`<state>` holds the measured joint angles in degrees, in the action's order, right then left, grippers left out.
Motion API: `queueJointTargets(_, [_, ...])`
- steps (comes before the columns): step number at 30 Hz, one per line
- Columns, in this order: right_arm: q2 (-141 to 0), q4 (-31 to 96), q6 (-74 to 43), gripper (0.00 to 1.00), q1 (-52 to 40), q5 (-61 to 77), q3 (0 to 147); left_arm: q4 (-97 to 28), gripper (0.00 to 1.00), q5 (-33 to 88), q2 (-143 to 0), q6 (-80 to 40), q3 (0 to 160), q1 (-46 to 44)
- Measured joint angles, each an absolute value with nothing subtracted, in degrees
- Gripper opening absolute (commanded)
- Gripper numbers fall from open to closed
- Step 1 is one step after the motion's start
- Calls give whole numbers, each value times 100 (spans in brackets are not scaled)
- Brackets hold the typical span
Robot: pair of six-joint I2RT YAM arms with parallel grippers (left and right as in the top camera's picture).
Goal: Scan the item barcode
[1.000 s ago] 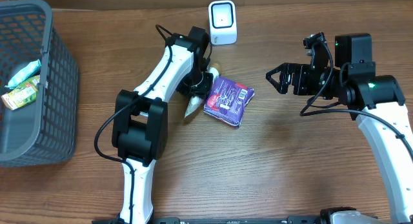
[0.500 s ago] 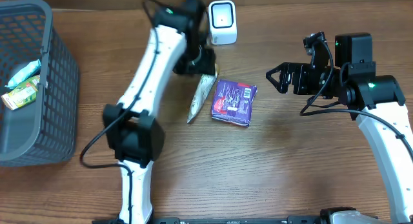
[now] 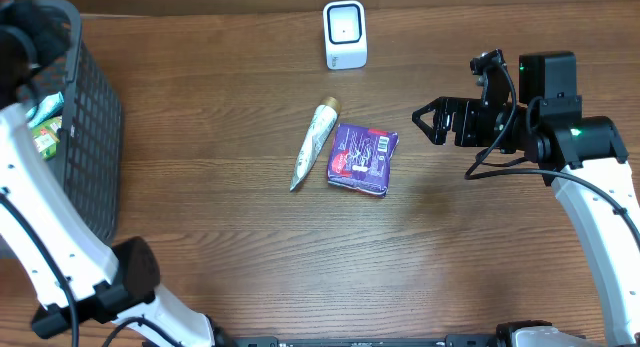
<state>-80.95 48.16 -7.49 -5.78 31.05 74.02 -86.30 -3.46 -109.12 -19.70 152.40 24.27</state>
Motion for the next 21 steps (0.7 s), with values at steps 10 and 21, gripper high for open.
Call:
queueJointTargets(10, [-8095, 4888, -749, 99, -578, 3103, 7402, -8591, 63, -517, -12717, -2241, 15111, 3413])
queueJointTargets(21, [-8095, 4910, -749, 100, -578, 3105, 7402, -8226, 95, -945, -13928, -2211, 15100, 3461])
